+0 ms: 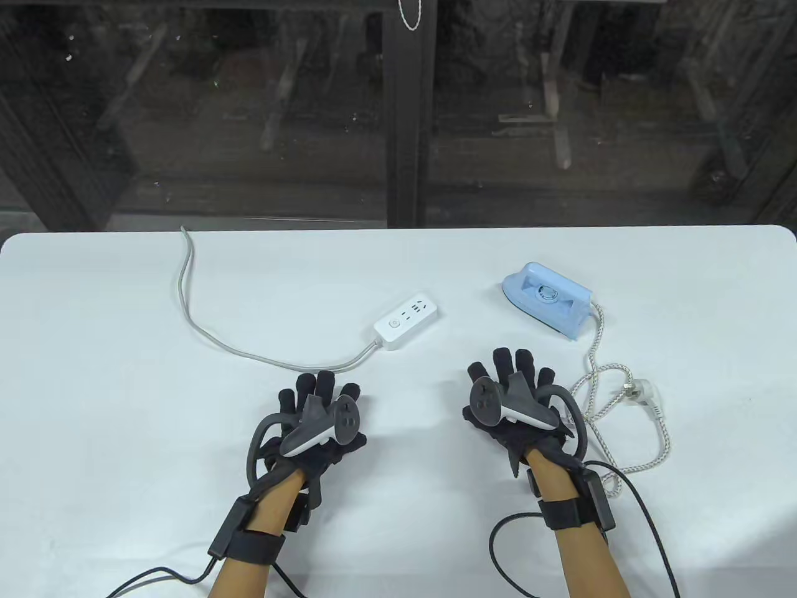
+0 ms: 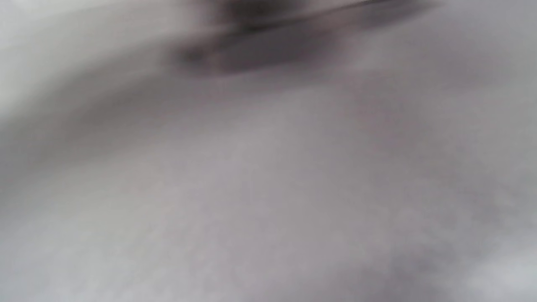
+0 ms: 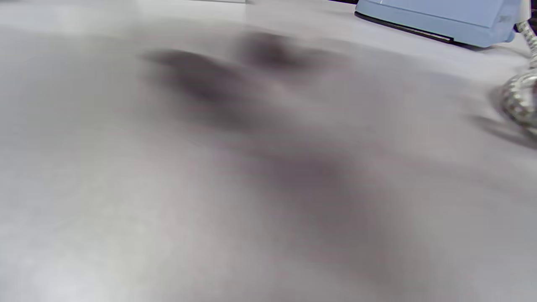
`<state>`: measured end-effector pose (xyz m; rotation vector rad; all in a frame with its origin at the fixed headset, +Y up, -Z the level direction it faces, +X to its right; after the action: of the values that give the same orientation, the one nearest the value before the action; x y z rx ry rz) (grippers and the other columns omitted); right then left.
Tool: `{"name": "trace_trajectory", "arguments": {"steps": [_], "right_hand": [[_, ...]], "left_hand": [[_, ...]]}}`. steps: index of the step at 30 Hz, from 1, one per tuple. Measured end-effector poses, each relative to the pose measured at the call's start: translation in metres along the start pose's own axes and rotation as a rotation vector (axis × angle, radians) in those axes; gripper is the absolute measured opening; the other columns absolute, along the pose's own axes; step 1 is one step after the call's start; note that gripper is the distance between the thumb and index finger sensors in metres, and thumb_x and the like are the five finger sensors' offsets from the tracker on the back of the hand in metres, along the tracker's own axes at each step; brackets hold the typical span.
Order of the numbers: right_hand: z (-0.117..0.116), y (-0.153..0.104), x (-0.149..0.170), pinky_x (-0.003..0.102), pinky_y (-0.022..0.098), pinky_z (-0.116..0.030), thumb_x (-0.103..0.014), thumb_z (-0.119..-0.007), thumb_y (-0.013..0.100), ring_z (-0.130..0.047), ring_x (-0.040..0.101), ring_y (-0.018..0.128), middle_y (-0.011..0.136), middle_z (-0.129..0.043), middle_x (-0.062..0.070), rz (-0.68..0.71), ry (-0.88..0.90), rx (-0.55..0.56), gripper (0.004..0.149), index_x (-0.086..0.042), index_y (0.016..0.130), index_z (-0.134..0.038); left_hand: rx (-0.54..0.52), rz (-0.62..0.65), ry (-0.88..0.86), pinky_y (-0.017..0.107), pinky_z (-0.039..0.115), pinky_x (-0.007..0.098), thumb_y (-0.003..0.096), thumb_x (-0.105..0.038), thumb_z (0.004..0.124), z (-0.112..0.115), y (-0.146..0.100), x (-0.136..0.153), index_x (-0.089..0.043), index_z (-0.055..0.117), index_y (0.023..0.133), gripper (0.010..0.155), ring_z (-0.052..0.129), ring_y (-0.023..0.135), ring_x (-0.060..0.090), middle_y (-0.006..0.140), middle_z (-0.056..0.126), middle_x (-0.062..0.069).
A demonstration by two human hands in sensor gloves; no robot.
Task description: Plug the electric iron into the power strip
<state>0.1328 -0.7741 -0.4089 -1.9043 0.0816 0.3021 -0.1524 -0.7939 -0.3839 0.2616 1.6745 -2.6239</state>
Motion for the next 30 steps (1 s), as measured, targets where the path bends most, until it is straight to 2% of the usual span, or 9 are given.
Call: {"name": "trace_trajectory", "arguments": {"steps": [6,10,15,18,22,25,30], "right_hand": [[-0.004,0.0,0.004,0.077,0.067,-0.016,-0.057,-0.042,0.055,0.008,0.056,0.097,0.113,0.014,0.022,-0.017,0.019,-0.023,0.073,-0.029,0.108,0.001],[-0.002,0.0,0.006,0.077,0.067,-0.016,-0.057,-0.042,0.055,0.008,0.056,0.097,0.113,0.015,0.022,-0.022,0.038,-0.021,0.074,-0.028,0.108,0.002],[-0.002,0.0,0.007,0.077,0.066,-0.017,-0.057,-0.043,0.055,0.008,0.056,0.097,0.112,0.014,0.023,-0.024,0.039,-0.019,0.074,-0.028,0.107,0.002],[-0.003,0.001,0.007,0.077,0.066,-0.017,-0.057,-0.043,0.055,0.007,0.056,0.097,0.112,0.014,0.023,-0.024,0.04,-0.022,0.074,-0.028,0.107,0.002],[-0.002,0.0,0.008,0.077,0.067,-0.017,-0.057,-0.043,0.056,0.007,0.056,0.097,0.113,0.014,0.023,-0.041,0.015,-0.024,0.074,-0.028,0.108,0.001],[-0.003,0.0,0.008,0.077,0.067,-0.018,-0.056,-0.043,0.056,0.006,0.056,0.097,0.113,0.014,0.023,-0.039,0.023,-0.029,0.074,-0.028,0.108,0.001],[-0.004,-0.001,0.007,0.077,0.067,-0.018,-0.056,-0.044,0.056,0.006,0.056,0.097,0.112,0.014,0.024,-0.035,0.021,-0.042,0.074,-0.028,0.107,0.002]], "left_hand": [[-0.003,-0.008,0.001,0.079,0.007,0.061,0.0448,-0.065,0.039,-0.002,0.0,0.001,-0.041,-0.004,0.106,0.078,-0.013,0.104,0.038,0.112,-0.018,0.004],[-0.014,-0.004,-0.054,0.079,0.007,0.061,0.0449,-0.065,0.04,-0.011,0.004,0.003,-0.038,-0.003,0.107,0.081,-0.013,0.104,0.039,0.113,-0.017,0.005],[-0.045,0.006,-0.164,0.08,0.006,0.06,0.0443,-0.066,0.042,-0.04,0.023,0.002,-0.035,-0.006,0.106,0.084,-0.013,0.105,0.039,0.112,-0.018,0.005],[-0.098,0.012,-0.206,0.081,0.007,0.061,0.0439,-0.066,0.044,-0.068,0.04,-0.001,-0.033,-0.007,0.106,0.087,-0.012,0.106,0.04,0.112,-0.018,0.006],[-0.117,-0.008,-0.257,0.083,0.009,0.061,0.0424,-0.066,0.049,-0.097,0.069,-0.007,-0.032,-0.007,0.105,0.091,-0.01,0.108,0.039,0.113,-0.017,0.005],[-0.1,-0.029,-0.296,0.084,0.012,0.062,0.0408,-0.067,0.053,-0.11,0.094,-0.013,-0.032,-0.009,0.104,0.095,-0.006,0.111,0.04,0.114,-0.016,0.006],[-0.03,-0.084,-0.278,0.086,0.017,0.063,0.0394,-0.068,0.057,-0.115,0.129,-0.021,-0.034,-0.01,0.102,0.098,-0.001,0.114,0.04,0.115,-0.014,0.006]]}}
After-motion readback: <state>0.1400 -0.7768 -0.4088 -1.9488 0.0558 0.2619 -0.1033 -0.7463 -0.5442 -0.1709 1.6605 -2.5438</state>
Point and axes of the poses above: the tracker on the back of each hand, its own x axis roughly to the little-finger side, its own y axis roughly from the wrist to the fingertips, z = x × y, the point moved 5 cm from there along y, roughly from the wrist to the fingertips
